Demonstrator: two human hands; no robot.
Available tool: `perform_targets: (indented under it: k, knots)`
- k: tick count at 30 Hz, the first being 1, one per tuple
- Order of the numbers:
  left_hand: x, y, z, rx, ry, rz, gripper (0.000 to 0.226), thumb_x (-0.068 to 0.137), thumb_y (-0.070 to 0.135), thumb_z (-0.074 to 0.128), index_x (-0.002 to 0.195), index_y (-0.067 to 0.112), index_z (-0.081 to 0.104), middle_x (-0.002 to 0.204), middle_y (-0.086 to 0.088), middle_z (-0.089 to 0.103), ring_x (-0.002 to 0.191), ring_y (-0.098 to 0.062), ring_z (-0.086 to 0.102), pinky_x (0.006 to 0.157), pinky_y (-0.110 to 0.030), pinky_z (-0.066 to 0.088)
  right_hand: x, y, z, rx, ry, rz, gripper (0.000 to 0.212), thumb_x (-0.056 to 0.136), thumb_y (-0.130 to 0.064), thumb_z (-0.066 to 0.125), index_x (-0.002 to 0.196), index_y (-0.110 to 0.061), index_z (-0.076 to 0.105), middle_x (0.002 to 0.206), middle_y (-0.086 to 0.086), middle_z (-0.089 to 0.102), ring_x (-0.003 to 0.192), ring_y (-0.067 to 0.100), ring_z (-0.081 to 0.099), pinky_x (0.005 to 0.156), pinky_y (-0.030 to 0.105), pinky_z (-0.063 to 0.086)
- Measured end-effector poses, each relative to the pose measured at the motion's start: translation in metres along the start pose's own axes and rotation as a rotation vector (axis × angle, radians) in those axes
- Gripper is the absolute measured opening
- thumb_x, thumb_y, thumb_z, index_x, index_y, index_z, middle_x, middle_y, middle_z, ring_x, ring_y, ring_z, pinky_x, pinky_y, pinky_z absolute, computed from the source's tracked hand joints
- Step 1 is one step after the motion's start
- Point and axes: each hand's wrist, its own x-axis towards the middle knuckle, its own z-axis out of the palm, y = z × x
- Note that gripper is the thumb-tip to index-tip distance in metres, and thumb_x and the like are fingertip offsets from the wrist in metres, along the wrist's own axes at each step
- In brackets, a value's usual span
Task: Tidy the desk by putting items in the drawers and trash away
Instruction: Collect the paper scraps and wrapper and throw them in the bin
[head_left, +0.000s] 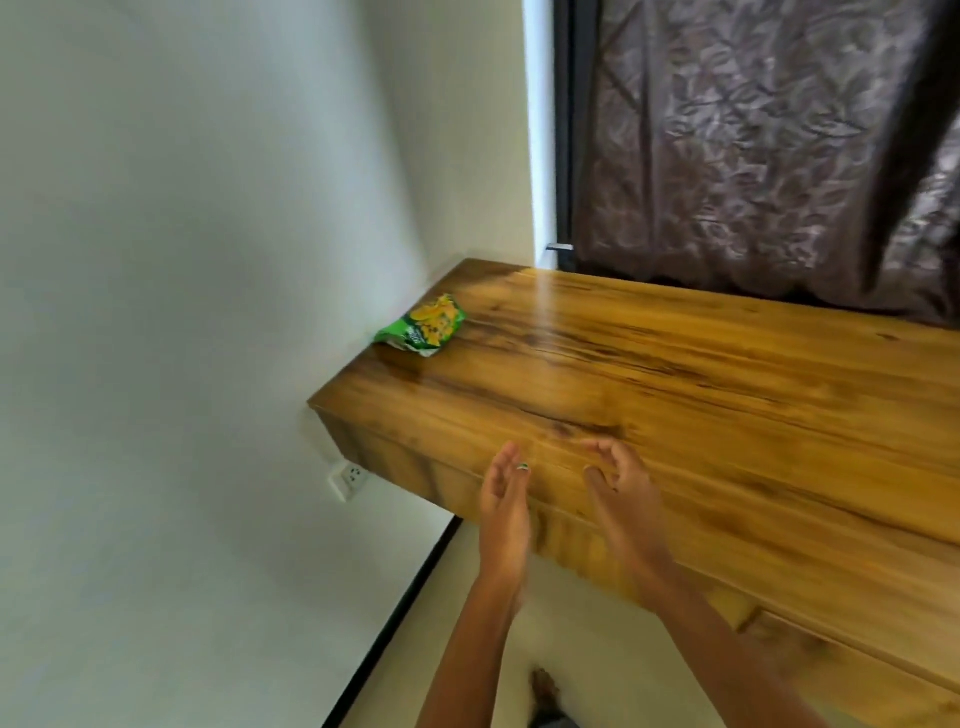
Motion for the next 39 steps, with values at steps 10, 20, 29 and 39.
perform_targets:
  k: [10, 20, 29, 39]
  knots:
    - [0.165, 0.061, -0.082, 0.177, 0.124, 0.028, 0.038, 0.097, 0.022, 0.049, 0.135, 0.028, 0.046, 0.136, 0.008, 0.049, 0.121, -0.009, 0.048, 0.106, -0.03, 0.038, 0.158, -0.047, 0.153, 0.263, -0.061, 0.17, 0.029, 0.085, -0.004, 0.054, 0.113, -0.011, 0.058, 0.118, 0.006, 0.061, 0.109, 0.016, 0.055, 0.085, 0.025, 0.039]
    - [0.27, 0.082, -0.136, 0.014, 0.226, -0.18, 0.046, 0.098, 0.026, 0.047, 0.141, 0.015, 0.038, 0.144, -0.008, 0.044, 0.126, -0.026, 0.048, 0.102, -0.038, 0.04, 0.247, -0.049, 0.246, 0.354, -0.061, 0.311, 0.063, 0.082, -0.021, 0.07, 0.134, -0.008, 0.037, 0.129, 0.009, 0.05, 0.116, 0.023, 0.05, 0.093, 0.035, 0.043]
    - [0.368, 0.101, -0.14, -0.12, 0.14, -0.445, 0.023, 0.091, 0.035, 0.058, 0.105, 0.018, 0.056, 0.108, -0.007, 0.058, 0.094, -0.023, 0.06, 0.084, -0.044, 0.048, 0.294, -0.044, 0.277, 0.3, -0.038, 0.337, 0.024, 0.08, -0.01, 0.072, 0.1, -0.01, 0.059, 0.102, 0.016, 0.068, 0.086, 0.026, 0.063, 0.082, 0.045, 0.054]
    - [0.393, 0.081, -0.101, 0.091, -0.149, -0.234, 0.047, 0.086, -0.008, 0.052, 0.116, 0.027, 0.058, 0.11, -0.006, 0.07, 0.101, -0.023, 0.066, 0.091, -0.043, 0.053, 0.279, -0.053, 0.261, -0.153, 0.067, -0.035, 0.042, 0.082, -0.008, 0.046, 0.12, -0.01, 0.063, 0.109, -0.002, 0.064, 0.099, 0.014, 0.059, 0.079, 0.014, 0.039]
